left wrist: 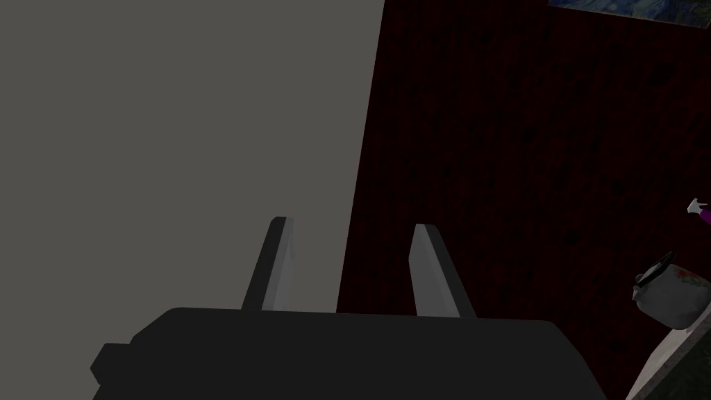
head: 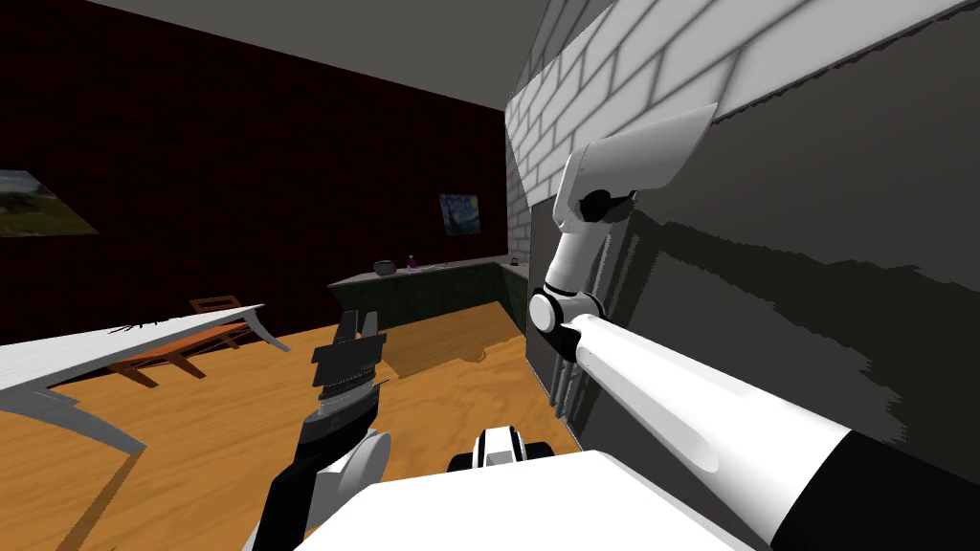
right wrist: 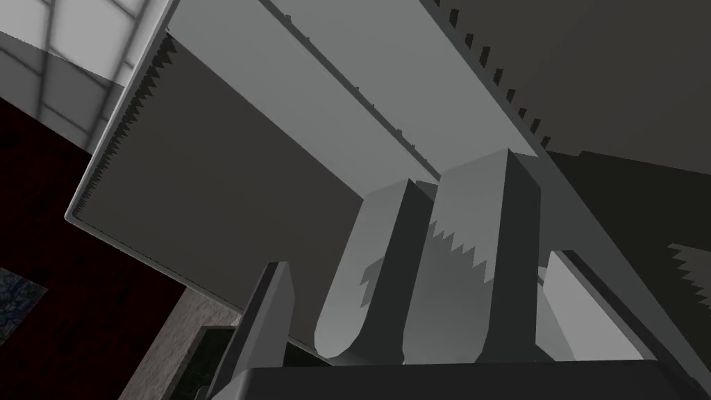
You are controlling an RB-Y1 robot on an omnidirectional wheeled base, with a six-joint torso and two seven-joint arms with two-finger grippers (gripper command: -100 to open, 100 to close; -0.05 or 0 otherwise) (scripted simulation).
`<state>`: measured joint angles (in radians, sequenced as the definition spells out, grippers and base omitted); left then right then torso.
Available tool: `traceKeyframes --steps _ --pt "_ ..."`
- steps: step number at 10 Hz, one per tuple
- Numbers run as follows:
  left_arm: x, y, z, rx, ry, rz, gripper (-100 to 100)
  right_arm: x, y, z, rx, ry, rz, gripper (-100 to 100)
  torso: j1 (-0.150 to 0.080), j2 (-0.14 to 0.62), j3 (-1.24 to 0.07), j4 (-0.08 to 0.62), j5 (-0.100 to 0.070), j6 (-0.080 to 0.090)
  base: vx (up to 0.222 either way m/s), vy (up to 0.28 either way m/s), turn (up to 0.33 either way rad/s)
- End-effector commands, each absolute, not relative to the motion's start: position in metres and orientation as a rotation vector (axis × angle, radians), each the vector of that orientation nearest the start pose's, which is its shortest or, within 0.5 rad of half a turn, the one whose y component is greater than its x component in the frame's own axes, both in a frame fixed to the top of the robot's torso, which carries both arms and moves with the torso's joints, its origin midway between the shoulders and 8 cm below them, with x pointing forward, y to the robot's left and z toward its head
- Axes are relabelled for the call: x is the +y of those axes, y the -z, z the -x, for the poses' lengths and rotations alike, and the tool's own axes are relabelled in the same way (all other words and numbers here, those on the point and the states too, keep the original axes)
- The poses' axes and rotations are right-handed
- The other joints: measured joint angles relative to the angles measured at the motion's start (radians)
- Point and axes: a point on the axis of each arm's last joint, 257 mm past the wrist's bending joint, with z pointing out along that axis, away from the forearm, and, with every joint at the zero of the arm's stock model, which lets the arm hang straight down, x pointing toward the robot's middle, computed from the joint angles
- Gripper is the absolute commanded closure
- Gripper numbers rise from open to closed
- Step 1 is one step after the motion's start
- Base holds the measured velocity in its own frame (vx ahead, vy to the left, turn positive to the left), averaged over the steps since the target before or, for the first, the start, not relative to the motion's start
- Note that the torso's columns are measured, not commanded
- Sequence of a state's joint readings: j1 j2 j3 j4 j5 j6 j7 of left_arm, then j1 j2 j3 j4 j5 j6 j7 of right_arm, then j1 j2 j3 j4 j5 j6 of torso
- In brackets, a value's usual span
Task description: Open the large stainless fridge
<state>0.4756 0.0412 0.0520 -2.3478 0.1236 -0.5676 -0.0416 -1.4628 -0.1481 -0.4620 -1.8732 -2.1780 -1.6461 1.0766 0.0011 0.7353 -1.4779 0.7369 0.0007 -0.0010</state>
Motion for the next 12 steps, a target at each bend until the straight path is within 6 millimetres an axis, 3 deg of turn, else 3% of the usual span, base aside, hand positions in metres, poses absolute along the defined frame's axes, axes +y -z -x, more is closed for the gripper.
traceKeyframes --steps 1,2,5,8,11,12 --pt "0.297 -0.075 -0.313 0.469 1.335 0.554 0 -0.404 -0.291 -0.450 1.651 2.157 1.762 100 -0.001 0.000 0.000 0.000 0.000 0.000 -0.009 0.005 -0.024" --pt "0.297 -0.075 -0.313 0.469 1.334 0.554 0 -0.452 -0.269 -0.444 1.819 2.168 1.807 100 0.001 0.000 -0.001 0.001 0.002 -0.002 -0.132 0.105 0.314" --pt "0.297 -0.075 -0.313 0.468 1.335 0.554 0 -0.492 -0.274 -0.410 2.025 2.211 1.766 100 -0.004 0.002 0.003 -0.002 -0.004 0.003 -0.086 0.097 0.120" --pt "0.297 -0.075 -0.313 0.469 1.334 0.554 0 -0.500 -0.272 -0.390 2.146 2.219 1.734 100 -0.021 0.008 0.008 0.001 -0.015 0.011 0.018 -0.005 0.006" --pt "0.297 -0.075 -0.313 0.469 1.334 0.554 0 -0.507 -0.271 -0.371 2.258 2.222 1.700 100 -0.021 0.014 0.013 0.003 -0.016 0.013 0.002 0.000 0.003" --pt "0.297 -0.075 -0.313 0.469 1.334 0.554 0 -0.489 -0.278 -0.381 2.127 2.215 1.727 100 -0.021 0.014 0.013 0.004 -0.016 0.013 -0.024 0.027 0.114"
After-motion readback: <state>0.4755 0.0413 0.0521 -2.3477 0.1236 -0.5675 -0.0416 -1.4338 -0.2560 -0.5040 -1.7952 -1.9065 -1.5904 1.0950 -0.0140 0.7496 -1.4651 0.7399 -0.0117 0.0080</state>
